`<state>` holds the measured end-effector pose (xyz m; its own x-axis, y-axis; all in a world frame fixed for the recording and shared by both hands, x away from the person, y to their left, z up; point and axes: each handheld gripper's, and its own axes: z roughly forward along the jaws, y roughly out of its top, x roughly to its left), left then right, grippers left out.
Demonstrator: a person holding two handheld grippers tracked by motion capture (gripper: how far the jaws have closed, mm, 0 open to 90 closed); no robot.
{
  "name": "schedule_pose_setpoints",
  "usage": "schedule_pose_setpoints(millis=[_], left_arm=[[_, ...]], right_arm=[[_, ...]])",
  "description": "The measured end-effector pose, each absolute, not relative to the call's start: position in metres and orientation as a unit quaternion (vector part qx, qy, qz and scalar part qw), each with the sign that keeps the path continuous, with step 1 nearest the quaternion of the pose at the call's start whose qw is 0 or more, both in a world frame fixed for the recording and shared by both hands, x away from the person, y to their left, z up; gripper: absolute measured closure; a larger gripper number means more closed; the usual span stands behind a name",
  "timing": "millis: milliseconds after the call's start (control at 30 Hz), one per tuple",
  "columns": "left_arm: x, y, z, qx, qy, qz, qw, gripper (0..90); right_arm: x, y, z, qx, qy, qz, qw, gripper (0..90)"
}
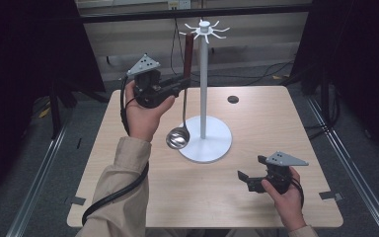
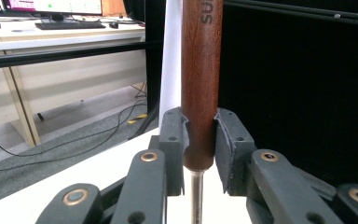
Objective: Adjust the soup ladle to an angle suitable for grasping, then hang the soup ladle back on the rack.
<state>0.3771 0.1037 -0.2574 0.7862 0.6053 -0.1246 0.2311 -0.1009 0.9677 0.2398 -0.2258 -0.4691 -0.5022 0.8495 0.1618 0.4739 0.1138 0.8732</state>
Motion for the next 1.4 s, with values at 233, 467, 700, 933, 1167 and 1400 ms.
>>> schedule_pose_setpoints(millis=[233,467,700,933,1167,1400], left_arm=[[0.38,0.097,-0.26,0.723,0.288,0.158,0.607,74.4],[0.384,0.092,-0.264,0.719,0.285,0.168,0.612,74.3],[0.386,0.091,-0.266,0.716,0.283,0.169,0.616,74.1],[0.386,0.091,-0.268,0.713,0.282,0.167,0.62,73.6],[0.388,0.09,-0.268,0.71,0.285,0.164,0.623,73.4],[0.389,0.091,-0.269,0.708,0.287,0.164,0.624,71.8]], right_arm=[[0.24,-0.226,-0.469,0.457,0.722,0.481,0.196,3.0],[0.24,-0.226,-0.469,0.46,0.72,0.482,0.195,3.0],[0.24,-0.227,-0.468,0.458,0.72,0.483,0.196,3.0],[0.24,-0.226,-0.468,0.458,0.72,0.483,0.195,3.0],[0.24,-0.227,-0.468,0.46,0.721,0.481,0.195,3.0],[0.241,-0.227,-0.467,0.455,0.72,0.484,0.198,3.0]])
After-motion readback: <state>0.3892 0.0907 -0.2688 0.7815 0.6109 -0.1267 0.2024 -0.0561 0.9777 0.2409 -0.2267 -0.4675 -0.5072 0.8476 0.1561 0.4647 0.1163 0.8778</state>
